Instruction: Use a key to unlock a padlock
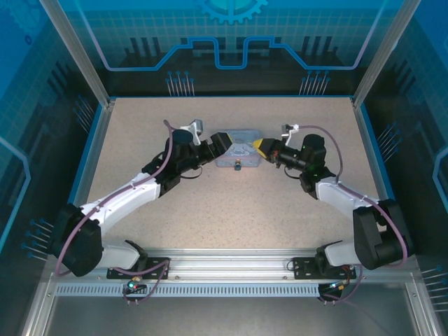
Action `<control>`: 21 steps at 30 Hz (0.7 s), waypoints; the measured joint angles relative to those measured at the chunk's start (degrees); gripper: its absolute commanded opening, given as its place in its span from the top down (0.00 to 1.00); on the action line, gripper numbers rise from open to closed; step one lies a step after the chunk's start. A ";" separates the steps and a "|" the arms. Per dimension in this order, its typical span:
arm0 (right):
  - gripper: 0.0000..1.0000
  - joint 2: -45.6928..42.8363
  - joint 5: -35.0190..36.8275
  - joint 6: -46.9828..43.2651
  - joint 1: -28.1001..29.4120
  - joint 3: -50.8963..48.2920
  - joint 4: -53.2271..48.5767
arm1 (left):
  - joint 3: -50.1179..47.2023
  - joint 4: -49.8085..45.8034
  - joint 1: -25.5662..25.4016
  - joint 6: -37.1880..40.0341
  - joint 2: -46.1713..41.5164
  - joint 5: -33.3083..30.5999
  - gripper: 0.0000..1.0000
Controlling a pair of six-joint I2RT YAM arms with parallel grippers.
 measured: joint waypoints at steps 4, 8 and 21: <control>1.00 -0.68 -1.95 -6.29 -4.26 0.28 -3.91 | -3.15 -0.68 0.00 4.48 0.13 1.51 0.01; 1.00 0.48 -3.02 -10.84 -6.71 2.86 -7.65 | -4.20 -2.82 -0.26 7.56 2.75 1.66 0.01; 1.00 10.29 -5.49 -11.02 -8.02 8.28 -5.35 | -2.82 -3.39 -2.19 8.98 10.54 0.81 0.03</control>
